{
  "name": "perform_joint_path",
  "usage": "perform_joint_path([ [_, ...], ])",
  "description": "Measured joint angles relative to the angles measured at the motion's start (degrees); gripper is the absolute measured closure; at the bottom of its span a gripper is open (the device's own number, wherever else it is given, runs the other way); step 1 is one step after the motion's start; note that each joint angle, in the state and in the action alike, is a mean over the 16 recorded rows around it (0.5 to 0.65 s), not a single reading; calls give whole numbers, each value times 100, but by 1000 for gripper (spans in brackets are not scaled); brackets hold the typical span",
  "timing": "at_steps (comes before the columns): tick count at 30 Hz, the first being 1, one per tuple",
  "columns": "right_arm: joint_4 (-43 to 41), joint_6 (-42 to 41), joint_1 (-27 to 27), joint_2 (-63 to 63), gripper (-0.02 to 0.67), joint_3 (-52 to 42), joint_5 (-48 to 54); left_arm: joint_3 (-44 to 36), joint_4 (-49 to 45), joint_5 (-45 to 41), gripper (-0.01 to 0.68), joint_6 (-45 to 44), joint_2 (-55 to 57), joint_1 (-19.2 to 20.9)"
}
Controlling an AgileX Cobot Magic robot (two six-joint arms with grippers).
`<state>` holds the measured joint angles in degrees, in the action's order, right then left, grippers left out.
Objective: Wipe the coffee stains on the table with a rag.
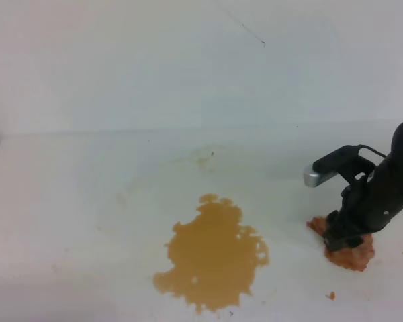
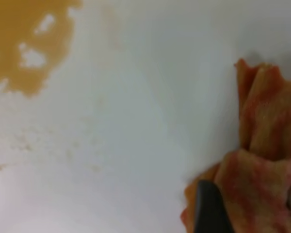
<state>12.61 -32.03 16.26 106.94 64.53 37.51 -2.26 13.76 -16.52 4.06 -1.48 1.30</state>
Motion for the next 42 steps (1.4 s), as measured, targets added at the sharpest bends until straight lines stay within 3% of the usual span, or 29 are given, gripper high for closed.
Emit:
perform_joint_path([
  [7, -210, 179, 0, 359, 295, 65, -72, 0, 12, 0, 672, 0, 0, 0],
  [17, -310, 450, 0, 550, 420, 399, 139, 0, 17, -2, 672, 0, 0, 0],
  [26, 344, 265, 126, 374, 476, 1122, 673, 0, 20, -6, 672, 0, 0, 0],
  [32, 1040, -78, 614, 226, 478, 1519, 978, 0, 23, -8, 672, 0, 0, 0],
  [42, 1716, -342, 2082, 408, 478, 1680, 662, 0, 26, -8, 672, 0, 0, 0],
])
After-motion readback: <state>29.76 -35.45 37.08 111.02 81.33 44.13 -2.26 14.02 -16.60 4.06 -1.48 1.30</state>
